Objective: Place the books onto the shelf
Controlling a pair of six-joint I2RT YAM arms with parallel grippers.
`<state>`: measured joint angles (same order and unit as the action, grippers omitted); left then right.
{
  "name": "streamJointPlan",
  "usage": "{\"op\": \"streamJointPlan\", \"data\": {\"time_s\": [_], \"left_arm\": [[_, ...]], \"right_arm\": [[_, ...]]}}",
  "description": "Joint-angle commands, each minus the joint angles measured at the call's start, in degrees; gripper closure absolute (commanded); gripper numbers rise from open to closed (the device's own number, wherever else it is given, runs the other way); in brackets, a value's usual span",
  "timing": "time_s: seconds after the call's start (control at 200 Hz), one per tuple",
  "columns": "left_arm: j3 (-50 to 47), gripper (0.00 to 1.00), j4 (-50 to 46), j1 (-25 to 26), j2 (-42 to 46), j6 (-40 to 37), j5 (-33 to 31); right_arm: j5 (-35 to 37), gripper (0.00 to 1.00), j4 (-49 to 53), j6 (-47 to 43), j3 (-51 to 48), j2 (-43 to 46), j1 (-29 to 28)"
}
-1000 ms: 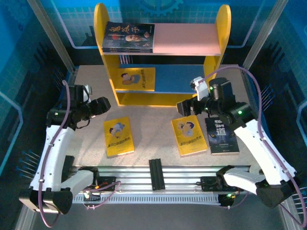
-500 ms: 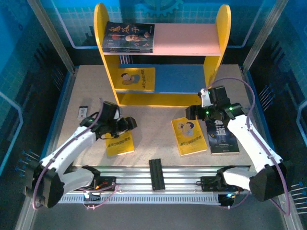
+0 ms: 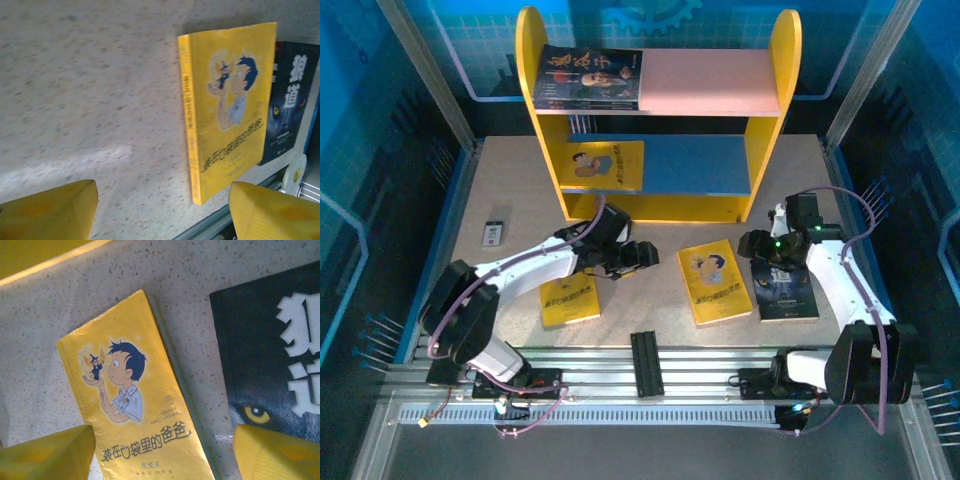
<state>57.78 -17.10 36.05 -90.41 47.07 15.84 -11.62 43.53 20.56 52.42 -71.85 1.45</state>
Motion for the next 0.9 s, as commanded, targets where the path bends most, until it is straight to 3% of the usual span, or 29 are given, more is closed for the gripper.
{"op": "streamJointPlan", "data": {"time_s": [0.0,0.25,0.575,0.701,0.896], "left_arm": [[3.5,0.30,3.1,0.8,-3.8,-0.2,3.5],[6.7,0.31,3.2,1.0,-8.0,-1.8,6.0],[7.7,0.31,-0.6,1.0,-5.8,-4.8,5.3],[7.9,0.31,0.2,0.9,-5.2,-4.0,5.8],[8.9,0.31,-0.7,0.8,-4.5,-4.3,5.4]], "right_arm": [[-2.5,0.30,1.1,-0.5,-1.6,-1.7,-0.9],[-0.8,0.36,-2.5,2.3,-6.2,-5.4,-6.5],[3.2,0.42,-3.7,2.5,-6.4,-11.7,-8.6],[3.1,0.50,-5.0,2.9,-5.9,-13.7,-11.0],[1.4,0.64,-8.9,6.6,-3.7,-17.5,-19.6]]}}
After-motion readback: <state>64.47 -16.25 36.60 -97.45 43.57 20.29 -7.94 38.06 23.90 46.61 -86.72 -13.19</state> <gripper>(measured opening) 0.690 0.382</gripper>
